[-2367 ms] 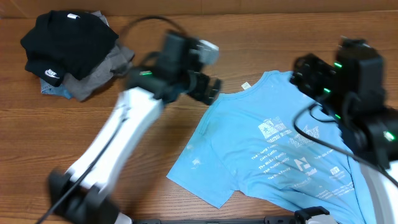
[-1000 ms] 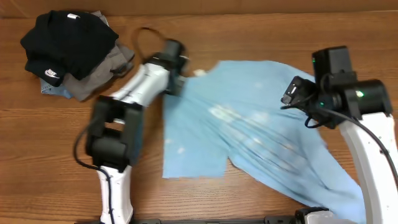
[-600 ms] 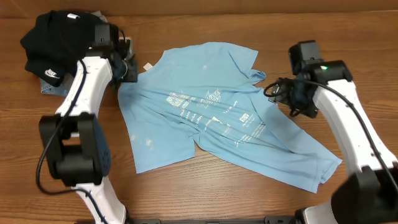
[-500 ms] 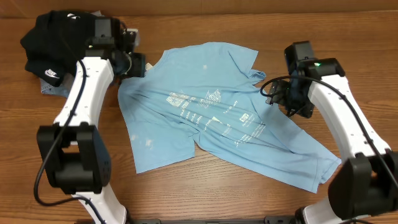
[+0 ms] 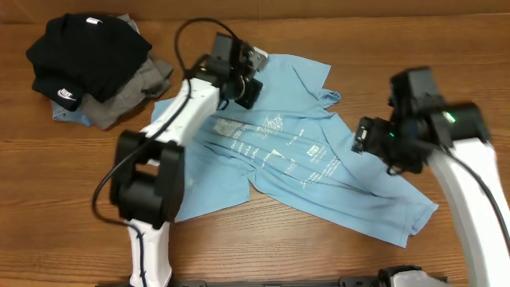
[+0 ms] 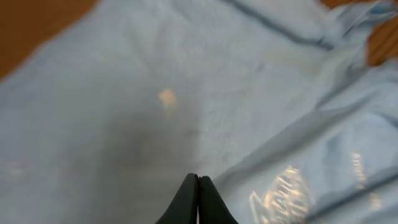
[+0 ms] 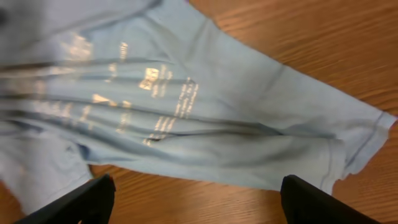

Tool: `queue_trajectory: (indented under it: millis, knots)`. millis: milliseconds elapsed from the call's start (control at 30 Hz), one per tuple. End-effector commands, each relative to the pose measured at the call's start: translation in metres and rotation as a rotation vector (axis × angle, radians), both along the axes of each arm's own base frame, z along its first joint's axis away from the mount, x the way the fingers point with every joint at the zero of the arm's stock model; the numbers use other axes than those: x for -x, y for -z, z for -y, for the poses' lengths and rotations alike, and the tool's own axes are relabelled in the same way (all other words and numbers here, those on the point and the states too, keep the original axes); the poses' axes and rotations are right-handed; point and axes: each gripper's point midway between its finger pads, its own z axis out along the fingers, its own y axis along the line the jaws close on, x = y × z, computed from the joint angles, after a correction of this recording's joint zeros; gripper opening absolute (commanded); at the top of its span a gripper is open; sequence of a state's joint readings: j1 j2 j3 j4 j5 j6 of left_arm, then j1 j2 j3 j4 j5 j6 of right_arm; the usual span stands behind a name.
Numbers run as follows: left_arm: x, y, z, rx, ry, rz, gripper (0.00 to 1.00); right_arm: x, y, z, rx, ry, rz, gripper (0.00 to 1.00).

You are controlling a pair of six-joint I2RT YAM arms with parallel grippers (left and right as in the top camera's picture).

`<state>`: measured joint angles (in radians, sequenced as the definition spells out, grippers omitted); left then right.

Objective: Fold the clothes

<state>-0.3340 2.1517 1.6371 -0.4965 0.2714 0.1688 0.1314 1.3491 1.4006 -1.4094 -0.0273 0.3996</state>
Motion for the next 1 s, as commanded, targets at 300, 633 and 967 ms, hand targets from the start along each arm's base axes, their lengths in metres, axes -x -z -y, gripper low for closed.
queue_trajectory:
  millis: [300, 633, 967]
  knots:
    - [-0.028, 0.084, -0.059, -0.193, -0.200, -0.031, 0.05, 0.037, -0.048, -0.003, -0.116, 0.126, 0.153, 0.93]
    - [-0.053, 0.069, -0.172, -0.235, -0.571, -0.066, 0.08, 0.018, 0.027, 0.014, -0.004, 0.253, 0.005, 0.93]
    - [-0.070, -0.072, -0.150, -0.017, -0.434, 0.018, 0.20, -0.036, 0.106, 0.071, 0.215, 0.349, -0.044, 0.94]
